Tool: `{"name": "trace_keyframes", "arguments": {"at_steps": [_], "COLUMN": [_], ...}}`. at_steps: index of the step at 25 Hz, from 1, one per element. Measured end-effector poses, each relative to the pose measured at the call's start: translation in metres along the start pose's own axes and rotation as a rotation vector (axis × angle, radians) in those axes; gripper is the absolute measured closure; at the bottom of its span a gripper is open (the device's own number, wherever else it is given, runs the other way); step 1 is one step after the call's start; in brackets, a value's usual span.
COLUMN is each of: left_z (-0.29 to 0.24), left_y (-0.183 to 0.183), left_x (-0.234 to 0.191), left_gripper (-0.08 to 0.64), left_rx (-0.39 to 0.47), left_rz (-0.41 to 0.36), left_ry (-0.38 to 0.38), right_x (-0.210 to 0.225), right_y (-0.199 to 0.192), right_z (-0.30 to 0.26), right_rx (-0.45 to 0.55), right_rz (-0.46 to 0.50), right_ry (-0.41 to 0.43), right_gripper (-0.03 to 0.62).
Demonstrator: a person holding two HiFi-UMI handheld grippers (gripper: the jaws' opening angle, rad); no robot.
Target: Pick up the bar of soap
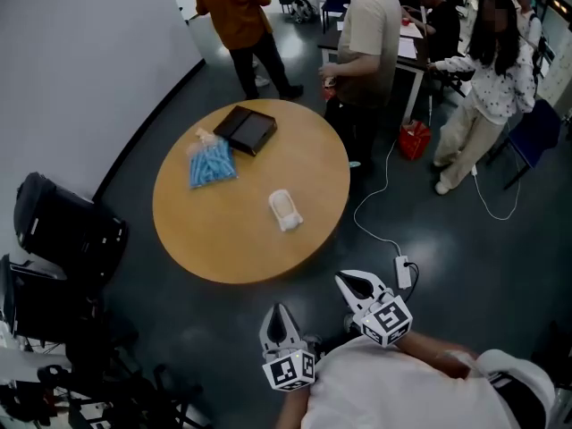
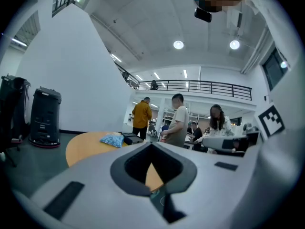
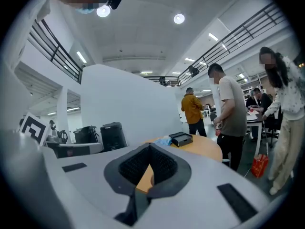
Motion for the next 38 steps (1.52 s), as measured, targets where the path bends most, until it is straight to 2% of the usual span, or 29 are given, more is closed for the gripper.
{"name": "trace_keyframes", "arguments": {"at_steps": [9, 12, 16, 18, 23, 28, 32, 38], "left_z": [-0.004, -0.019, -0.070, -0.103, -0.185, -0.237, -0.260, -0.286], "left_y": [-0.008, -0.007, 0.005, 0.015, 0.055, 0.077, 0.080, 0.081], "left_x": [0.003, -0.013, -0.050, -0.070, -0.105, -0.128, -0.137, -0.139], "left_gripper": [0.555, 0.555, 0.555, 0.555, 0.554, 0.555, 0.555, 0.555], "left_rx": [0.010, -0.005, -0.016, -0.018, -0.032, -0.075, -0.121, -0.148], "left_rz": [0.004, 0.017, 0.018, 0.018, 0.000, 0.010, 0.035, 0.049], "left_ry": [0.092, 0.109, 0.106, 0.081, -0.047, -0.130, -0.150, -0.155], "right_x": [0.018, 0.024, 0.032, 0.039, 0.058, 0.068, 0.079, 0.088], "right_y": [-0.013, -0.022, -0.027, -0.027, -0.024, -0.024, -0.029, -0.053], "right_z": [-0.022, -0.040, -0.093, -0.125, -0.198, -0.254, -0.291, -0.325], "right_rx": [-0.029, -0.049, -0.064, -0.073, -0.128, -0.185, -0.228, -0.308], "right_rz": [0.000, -0.029, -0.032, -0.020, -0.012, -0.007, -0.012, -0.026], "right_ry": [0.071, 0.059, 0.030, 0.009, -0.103, -0.163, -0.171, -0.131], "right_gripper": [0.580, 0.580, 0.580, 0.580, 0.580, 0.580, 0.580, 0.580]}}
Point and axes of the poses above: the fingertips, and each gripper's own axes: z backward along the fingers, x to its right, y out of its top, the point moved 7 cm from there along z, backward along the fingers, and after that the axes turned 13 degrees about z, right-handed, at the moved point
